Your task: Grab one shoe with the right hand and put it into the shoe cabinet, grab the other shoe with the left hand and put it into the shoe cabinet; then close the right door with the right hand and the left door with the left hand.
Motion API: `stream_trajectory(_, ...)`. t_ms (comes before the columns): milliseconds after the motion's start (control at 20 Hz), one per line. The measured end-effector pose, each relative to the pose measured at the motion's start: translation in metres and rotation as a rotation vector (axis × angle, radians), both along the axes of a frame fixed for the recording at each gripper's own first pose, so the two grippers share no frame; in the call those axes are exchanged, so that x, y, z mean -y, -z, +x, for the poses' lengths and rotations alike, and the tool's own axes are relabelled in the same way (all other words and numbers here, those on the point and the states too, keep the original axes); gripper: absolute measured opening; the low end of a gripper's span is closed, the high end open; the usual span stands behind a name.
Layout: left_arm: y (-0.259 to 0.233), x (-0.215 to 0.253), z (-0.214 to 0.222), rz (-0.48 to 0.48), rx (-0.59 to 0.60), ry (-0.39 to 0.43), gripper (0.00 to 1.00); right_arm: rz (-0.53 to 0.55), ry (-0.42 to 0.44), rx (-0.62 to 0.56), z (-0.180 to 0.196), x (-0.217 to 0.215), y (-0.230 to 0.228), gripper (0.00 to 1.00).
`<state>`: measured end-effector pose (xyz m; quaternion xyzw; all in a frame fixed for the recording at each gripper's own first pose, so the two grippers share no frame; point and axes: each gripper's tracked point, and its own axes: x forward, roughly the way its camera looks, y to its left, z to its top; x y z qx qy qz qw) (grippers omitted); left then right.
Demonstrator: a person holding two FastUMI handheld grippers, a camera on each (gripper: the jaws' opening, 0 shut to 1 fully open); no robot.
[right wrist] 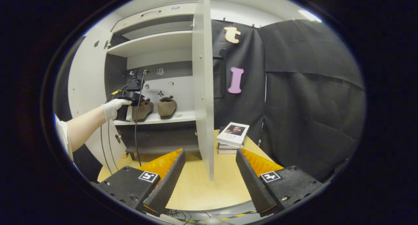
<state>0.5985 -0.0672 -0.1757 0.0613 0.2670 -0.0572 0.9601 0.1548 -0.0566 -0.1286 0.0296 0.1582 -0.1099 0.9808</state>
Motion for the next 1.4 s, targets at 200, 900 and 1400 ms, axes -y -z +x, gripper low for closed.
stream_trajectory(200,-0.018,-0.014,-0.018,0.007,0.059,-0.012,0.9,0.001,0.001,0.018,0.0,-0.001,-0.006,0.99)
stream_trajectory(900,-0.148,-0.019,-0.186,-0.12,0.43,0.059,1.0,-0.049,-0.037,0.092,-0.016,-0.03,-0.037,0.99)
stream_trajectory(1400,-0.163,-0.019,-0.341,-0.163,0.535,0.088,0.96,-0.049,-0.108,0.168,-0.016,-0.039,-0.063,0.99)
